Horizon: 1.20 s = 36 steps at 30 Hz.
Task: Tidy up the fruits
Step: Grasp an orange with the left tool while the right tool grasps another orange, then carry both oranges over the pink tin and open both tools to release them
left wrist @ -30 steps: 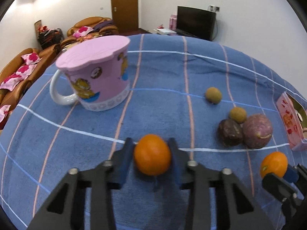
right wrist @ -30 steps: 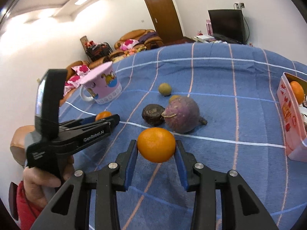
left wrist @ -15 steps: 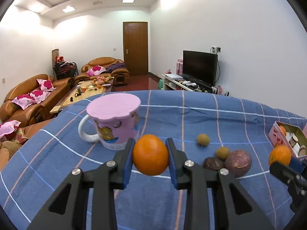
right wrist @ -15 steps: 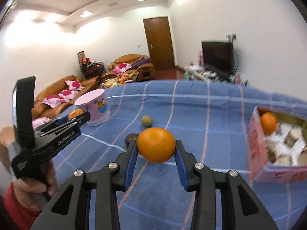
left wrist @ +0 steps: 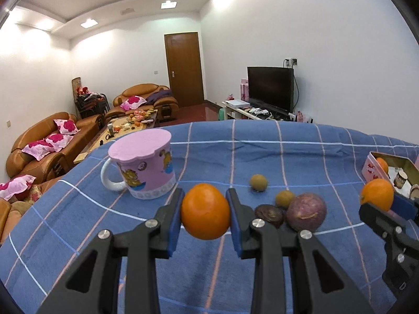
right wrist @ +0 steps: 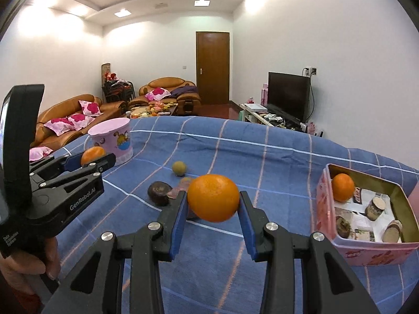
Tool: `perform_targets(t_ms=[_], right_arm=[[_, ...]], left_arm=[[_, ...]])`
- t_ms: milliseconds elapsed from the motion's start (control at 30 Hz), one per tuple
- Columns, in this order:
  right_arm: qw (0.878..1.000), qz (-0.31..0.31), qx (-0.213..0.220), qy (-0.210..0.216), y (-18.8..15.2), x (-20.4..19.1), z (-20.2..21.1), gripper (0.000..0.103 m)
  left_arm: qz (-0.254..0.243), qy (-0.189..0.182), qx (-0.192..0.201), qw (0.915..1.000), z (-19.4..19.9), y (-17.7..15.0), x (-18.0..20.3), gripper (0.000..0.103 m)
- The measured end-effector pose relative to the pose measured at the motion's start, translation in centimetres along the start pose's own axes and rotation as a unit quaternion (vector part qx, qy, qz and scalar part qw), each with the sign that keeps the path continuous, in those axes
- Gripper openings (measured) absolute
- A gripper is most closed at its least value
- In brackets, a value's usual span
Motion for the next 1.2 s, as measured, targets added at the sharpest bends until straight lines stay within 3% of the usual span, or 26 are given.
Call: perform_targets(t_ms=[1200], right_arm=[[0.999,0.004,0.017,-0.051,-2.0,8.6,3.5,0.041]], left_arm=[[-0.043,-0.046,-0.010,0.9980,2.4,-0.9,12.8,0.034]])
Point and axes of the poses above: each gripper's, at about its wrist camera, not at the fingertips, and z roughly against the way its jaws point, x to its right, y to its top, the point moved 5 cm from there along -z, roughly the way its jaws point, and after that the axes turned 9 degrees about -x, right-handed, at the moved point
